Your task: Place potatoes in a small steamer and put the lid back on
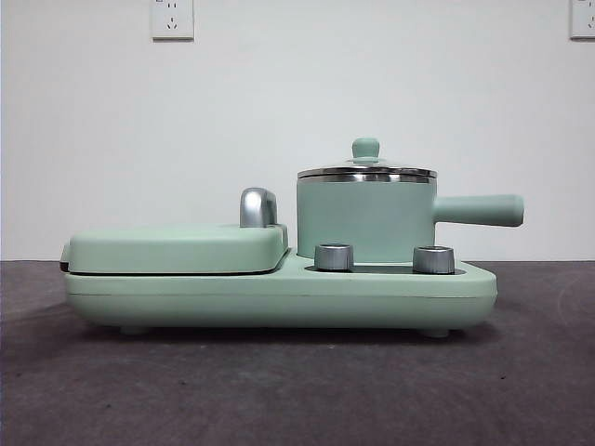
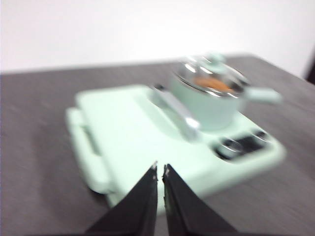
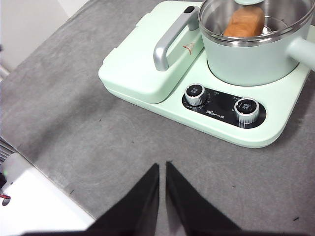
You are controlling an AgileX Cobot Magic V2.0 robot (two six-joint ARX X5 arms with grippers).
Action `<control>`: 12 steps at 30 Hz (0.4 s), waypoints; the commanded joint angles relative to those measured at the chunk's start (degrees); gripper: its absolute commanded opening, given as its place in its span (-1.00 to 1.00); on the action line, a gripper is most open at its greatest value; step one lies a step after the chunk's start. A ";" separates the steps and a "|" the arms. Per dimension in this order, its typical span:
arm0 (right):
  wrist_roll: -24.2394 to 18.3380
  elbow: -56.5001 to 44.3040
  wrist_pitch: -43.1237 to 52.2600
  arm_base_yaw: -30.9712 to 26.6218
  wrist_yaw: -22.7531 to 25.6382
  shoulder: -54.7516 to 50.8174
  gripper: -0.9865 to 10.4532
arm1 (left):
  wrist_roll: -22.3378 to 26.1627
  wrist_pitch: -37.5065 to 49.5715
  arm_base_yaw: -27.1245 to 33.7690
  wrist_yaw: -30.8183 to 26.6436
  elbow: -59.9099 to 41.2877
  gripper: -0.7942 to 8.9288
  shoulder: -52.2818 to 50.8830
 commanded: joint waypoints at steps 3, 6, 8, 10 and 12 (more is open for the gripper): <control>-0.48 0.52 0.59 0.57 0.20 0.11 -0.79 | -3.65 13.88 8.37 0.04 -14.84 -0.79 -4.46; -0.48 0.52 0.59 0.57 0.20 0.13 -0.79 | -5.70 15.04 11.17 -0.46 -19.85 -0.79 -6.75; -0.48 0.52 0.59 0.57 0.20 0.13 -0.79 | -5.66 15.08 12.04 -0.63 -21.62 -0.79 -7.80; -0.48 0.52 0.59 0.57 0.20 0.13 -0.79 | -5.66 15.85 12.57 -0.98 -23.26 -0.79 -8.87; -0.48 0.52 0.59 0.57 0.20 0.13 -0.79 | -5.66 15.87 12.76 -2.32 -24.15 -0.79 -9.73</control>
